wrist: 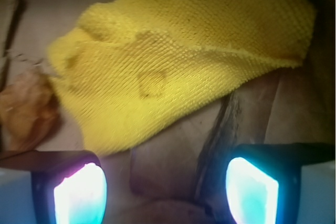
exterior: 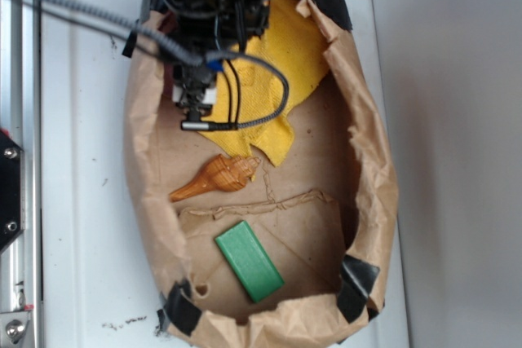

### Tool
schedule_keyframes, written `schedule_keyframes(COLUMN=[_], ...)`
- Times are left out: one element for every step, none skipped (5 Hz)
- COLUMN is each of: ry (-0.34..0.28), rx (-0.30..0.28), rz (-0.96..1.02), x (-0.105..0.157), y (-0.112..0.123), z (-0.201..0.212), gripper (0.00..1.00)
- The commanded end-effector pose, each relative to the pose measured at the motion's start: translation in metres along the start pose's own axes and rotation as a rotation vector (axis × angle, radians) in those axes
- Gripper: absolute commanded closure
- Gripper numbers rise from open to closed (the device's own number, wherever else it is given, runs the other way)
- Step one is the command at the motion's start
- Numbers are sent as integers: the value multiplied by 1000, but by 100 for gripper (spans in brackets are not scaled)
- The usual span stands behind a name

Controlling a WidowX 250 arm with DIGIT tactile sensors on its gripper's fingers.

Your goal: Grab the wood chip.

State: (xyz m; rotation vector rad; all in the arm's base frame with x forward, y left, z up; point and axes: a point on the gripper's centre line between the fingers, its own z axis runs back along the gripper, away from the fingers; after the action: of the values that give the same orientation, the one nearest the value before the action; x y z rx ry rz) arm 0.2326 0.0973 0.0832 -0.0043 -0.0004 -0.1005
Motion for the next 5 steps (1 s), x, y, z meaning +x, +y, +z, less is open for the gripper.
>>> schedule_keyframes(ry=[-52, -48, -54, -50, -63], rx=[58, 96, 160, 224, 248], rz=[28, 40, 53, 81, 78], x=[-1, 5, 8, 15, 20], y=[22, 21, 23, 30, 32], z=[11, -4, -24, -43, -52], gripper=[0, 0, 0, 0, 0])
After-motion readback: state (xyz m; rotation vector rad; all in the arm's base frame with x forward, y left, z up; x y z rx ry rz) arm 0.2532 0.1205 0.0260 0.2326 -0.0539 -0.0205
